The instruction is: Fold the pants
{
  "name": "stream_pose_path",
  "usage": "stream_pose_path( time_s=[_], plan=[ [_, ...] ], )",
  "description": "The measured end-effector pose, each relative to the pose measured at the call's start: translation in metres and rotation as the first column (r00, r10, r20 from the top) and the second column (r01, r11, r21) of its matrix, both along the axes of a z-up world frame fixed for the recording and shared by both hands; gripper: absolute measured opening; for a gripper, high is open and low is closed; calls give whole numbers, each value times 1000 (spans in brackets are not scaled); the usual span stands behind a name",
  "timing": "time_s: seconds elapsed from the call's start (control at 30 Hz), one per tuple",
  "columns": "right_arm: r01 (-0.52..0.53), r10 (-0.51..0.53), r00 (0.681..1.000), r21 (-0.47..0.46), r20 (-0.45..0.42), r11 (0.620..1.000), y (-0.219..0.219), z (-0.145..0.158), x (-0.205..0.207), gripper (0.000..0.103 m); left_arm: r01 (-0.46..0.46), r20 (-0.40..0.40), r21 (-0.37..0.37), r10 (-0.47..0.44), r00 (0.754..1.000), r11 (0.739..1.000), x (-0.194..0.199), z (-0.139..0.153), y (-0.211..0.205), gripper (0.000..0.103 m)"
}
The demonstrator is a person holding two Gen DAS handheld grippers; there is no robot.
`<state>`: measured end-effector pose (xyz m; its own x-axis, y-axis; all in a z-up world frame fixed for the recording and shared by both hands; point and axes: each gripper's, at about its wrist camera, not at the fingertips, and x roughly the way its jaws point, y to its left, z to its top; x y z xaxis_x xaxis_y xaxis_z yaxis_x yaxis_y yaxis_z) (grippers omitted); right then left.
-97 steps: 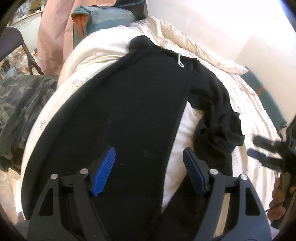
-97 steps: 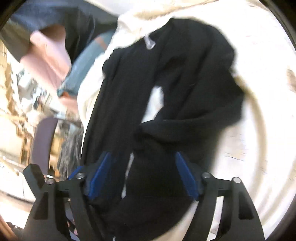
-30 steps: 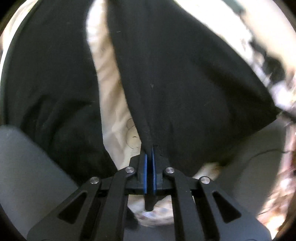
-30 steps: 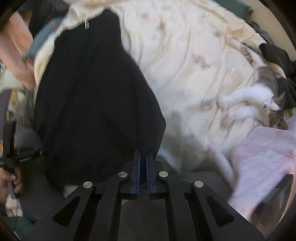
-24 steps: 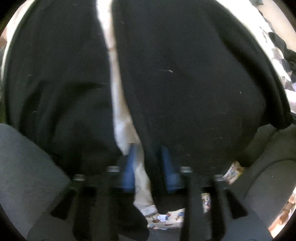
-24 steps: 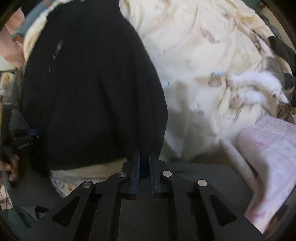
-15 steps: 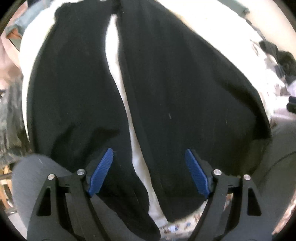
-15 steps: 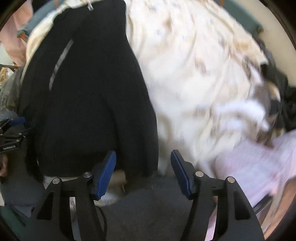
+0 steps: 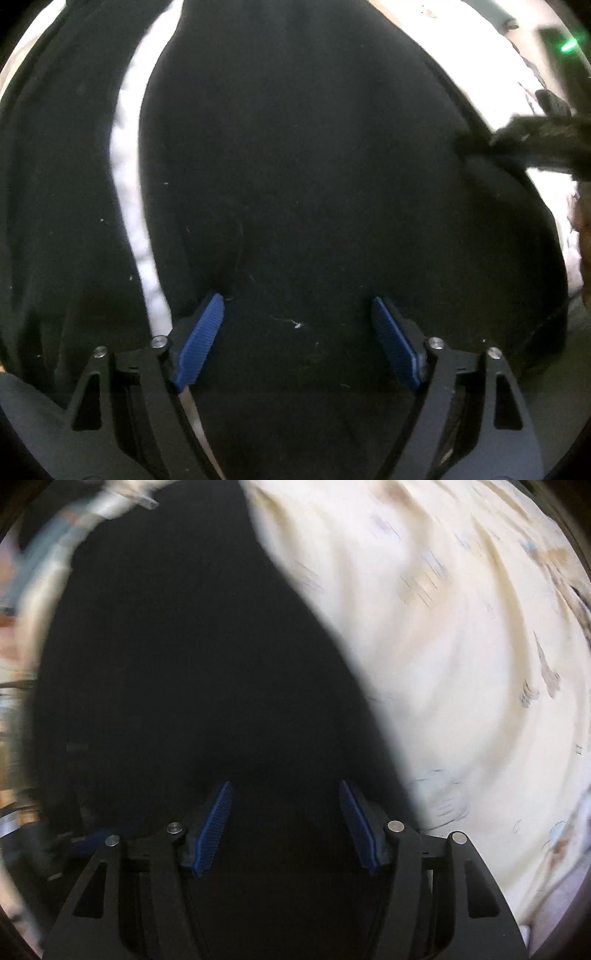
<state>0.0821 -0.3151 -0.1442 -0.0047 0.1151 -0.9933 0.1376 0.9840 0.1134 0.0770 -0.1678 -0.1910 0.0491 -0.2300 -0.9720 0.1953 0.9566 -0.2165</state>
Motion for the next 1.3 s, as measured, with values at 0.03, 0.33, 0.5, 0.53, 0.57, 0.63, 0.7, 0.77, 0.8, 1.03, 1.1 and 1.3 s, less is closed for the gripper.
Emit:
stream_pose_path(
  time_s=[0.03,0.33,0.5,0.53,0.57,0.63,0.7,0.77,0.8,1.03,1.1,1.3],
  plan=[
    [49,-48,999,34,-21,998,-16,0,-4,55,19,-13,-10,-19,1000,1000,1,3,-1,83],
    [-25,5,987,120,160,992,3,87,55,52,-122,305,-42,129,944,992,67,74,54,85],
    [-93,49,939,117,340,989,28,110,160,52,-333,397,-52,325,858,942,122,62,101,85],
    [-101,54,930,111,363,989,33,112,190,52,-361,408,-54,350,843,931,131,56,105,85],
    [-111,65,922,97,383,989,37,112,213,52,-395,430,-48,376,821,917,141,50,114,85],
    [-137,102,904,57,415,989,42,108,262,52,-432,450,-48,406,796,901,148,38,127,85],
    [-146,118,899,35,422,989,48,100,306,52,-475,469,-54,443,764,878,145,21,136,85],
    [-143,117,899,31,422,989,31,82,350,52,-503,475,-77,475,740,861,151,17,143,85],
    [-145,120,898,27,423,989,33,77,374,52,-508,482,-84,481,732,857,153,15,145,85],
    [-143,134,906,-8,401,990,57,26,461,40,-523,501,-64,480,720,850,166,9,151,85],
    [-147,124,921,34,368,989,56,14,469,26,-517,512,-59,471,718,854,166,9,149,85],
    [-101,134,869,-95,477,990,37,43,468,1,-491,526,-37,435,731,870,168,9,141,85]
  ],
)
